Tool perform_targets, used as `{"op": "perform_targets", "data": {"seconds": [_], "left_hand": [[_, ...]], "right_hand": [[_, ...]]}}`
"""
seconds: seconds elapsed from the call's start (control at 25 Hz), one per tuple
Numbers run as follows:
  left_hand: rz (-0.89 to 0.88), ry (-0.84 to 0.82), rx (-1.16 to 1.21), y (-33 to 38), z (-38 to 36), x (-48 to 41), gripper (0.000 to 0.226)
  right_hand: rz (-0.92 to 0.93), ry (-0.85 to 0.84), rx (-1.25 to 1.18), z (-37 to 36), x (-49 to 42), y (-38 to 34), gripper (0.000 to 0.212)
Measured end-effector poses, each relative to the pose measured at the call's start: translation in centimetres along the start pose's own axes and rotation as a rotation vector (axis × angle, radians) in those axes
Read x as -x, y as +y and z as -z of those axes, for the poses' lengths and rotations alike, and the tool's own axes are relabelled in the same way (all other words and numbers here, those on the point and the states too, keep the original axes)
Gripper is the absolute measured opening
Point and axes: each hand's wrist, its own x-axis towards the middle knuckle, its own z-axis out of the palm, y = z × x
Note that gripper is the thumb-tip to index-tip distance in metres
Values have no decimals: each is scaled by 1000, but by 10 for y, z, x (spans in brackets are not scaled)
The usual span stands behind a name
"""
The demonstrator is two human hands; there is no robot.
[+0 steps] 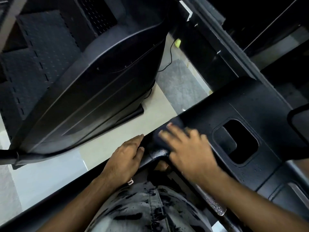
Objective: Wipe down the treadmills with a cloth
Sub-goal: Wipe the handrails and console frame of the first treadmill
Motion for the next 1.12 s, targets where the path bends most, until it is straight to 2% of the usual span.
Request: {"op": "perform_targets", "data": {"seconds": [0.04, 0.08, 0.12, 0.2, 0.24, 0.32, 0.36, 0.4, 0.48, 0.52, 0.56, 0.64, 0.68, 0.72, 0.8, 0.84, 0.88, 0.96, 1.0, 1.04, 1.12], "left_hand": [[11, 7, 0, -1, 0, -1, 45], [11, 6, -7, -1, -1, 0, 46], [5, 1, -17, 1, -3, 0, 47], [-6, -19, -29, 7, -4, -4, 48], [-13, -30, -32, 11, -5, -8, 49], [-26, -46, -47, 16, -8, -17, 50], [-26, -47, -54, 18, -10, -19, 50], [-28, -42, -55, 20, -11, -20, 48], [-53, -30, -37, 24, -13, -22, 40], [-54, -29, -31, 26, -13, -23, 37], [-43, -29, -37, 28, -13, -23, 39], [-12, -34, -68, 31, -13, -26, 50], [-15, -30, -90, 32, -15, -27, 52], [-20, -38, -99, 34, -17, -29, 53], [-30, -58, -94, 43, -19, -36, 52], [-40, -65, -100, 48, -19, -41, 53], [-43, -60, -107, 52, -20, -44, 55], [-24, -42, -124, 55, -26, -49, 56], [-16, -44, -126, 57, -28, -48, 56], [-22, -42, -120, 58, -29, -47, 56], [-65, -49, -98, 60, -29, -51, 54]], "right_hand": [[-210, -3, 17, 8, -12, 15, 66], [-318, -26, 27, 13, -17, 22, 65], [-294, -21, 37, 12, -17, 20, 65], [-105, 7, 24, 6, -8, 7, 64], [-109, -24, 18, 5, -17, 18, 62], [-383, 14, -68, 4, -51, 52, 55], [-435, -53, -57, 5, -62, 53, 55], [-335, -78, -31, 0, -65, 45, 61], [31, -127, 19, -13, -49, 7, 65], [100, -141, -13, -13, -43, 8, 62], [117, -172, -37, -11, -52, 27, 63], [-187, -206, -54, 0, -81, 75, 62], [-277, -235, 5, 6, -85, 82, 57], [-237, -219, 24, 7, -85, 79, 52], [81, -182, -33, 5, -59, 48, 51], [162, -197, -43, 7, -55, 49, 50], [147, -165, -63, 1, -66, 70, 49], [-211, -198, -4, 3, -97, 112, 45], [-332, -227, 34, 4, -99, 112, 46], [-287, -182, 45, -1, -94, 104, 46], [20, -134, -26, -3, -60, 64, 49]]}}
